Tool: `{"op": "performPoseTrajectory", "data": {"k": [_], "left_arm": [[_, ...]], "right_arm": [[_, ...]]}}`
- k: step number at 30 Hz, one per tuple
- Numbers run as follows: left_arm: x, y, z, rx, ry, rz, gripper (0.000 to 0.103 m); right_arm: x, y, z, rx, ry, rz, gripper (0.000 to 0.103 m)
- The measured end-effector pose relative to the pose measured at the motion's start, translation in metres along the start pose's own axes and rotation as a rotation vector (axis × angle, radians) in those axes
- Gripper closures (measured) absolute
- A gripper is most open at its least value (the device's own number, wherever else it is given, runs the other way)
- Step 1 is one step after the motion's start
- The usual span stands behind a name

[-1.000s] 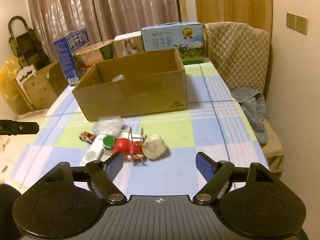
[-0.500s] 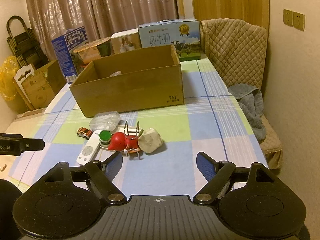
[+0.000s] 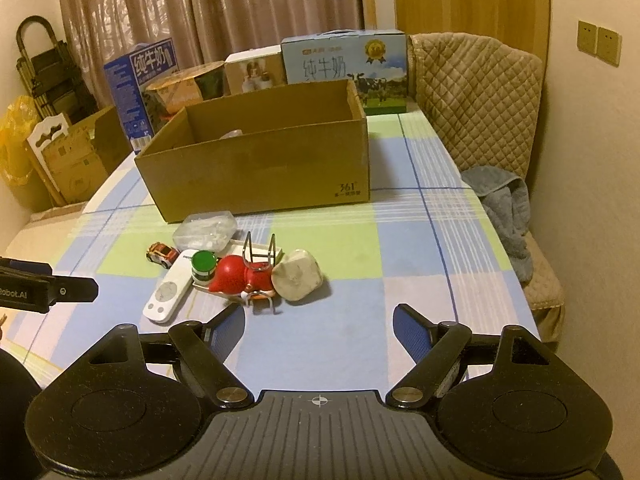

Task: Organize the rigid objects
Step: 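Pull both tools back out of the box toward the table objects, then grasp the white round plug with the right tool while the left tool grasps the white Midea remote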

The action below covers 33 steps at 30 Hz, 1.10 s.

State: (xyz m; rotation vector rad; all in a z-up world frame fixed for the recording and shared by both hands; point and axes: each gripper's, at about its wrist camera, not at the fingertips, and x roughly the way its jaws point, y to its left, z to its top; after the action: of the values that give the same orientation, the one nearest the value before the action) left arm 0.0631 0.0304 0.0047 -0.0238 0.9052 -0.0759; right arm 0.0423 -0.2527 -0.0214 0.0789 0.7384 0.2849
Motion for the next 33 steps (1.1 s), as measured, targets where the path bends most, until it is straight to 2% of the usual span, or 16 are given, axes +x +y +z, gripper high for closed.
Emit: {"op": "performPoseTrajectory", "data": {"k": [6, 16, 23, 33], "left_arm": [[0.015, 0.002, 0.003, 0.003, 0.021, -0.005, 0.001], [0.051, 0.003, 0.013, 0.009, 0.063, -0.003, 0.001], [0.078, 0.001, 0.023, 0.019, 0.086, -0.005, 0.001], [0.097, 0.002, 0.029, 0.011, 0.1, -0.012, 0.001]], "right_arm": [[0.019, 0.002, 0.002, -0.043, 0.005, -0.003, 0.025], [0.076, 0.006, 0.004, -0.159, 0.038, -0.01, 0.025], [0.115, 0.008, 0.007, -0.236, 0.07, 0.012, 0.035], [0.151, 0.017, 0.011, -0.287, 0.096, 0.038, 0.036]]}}
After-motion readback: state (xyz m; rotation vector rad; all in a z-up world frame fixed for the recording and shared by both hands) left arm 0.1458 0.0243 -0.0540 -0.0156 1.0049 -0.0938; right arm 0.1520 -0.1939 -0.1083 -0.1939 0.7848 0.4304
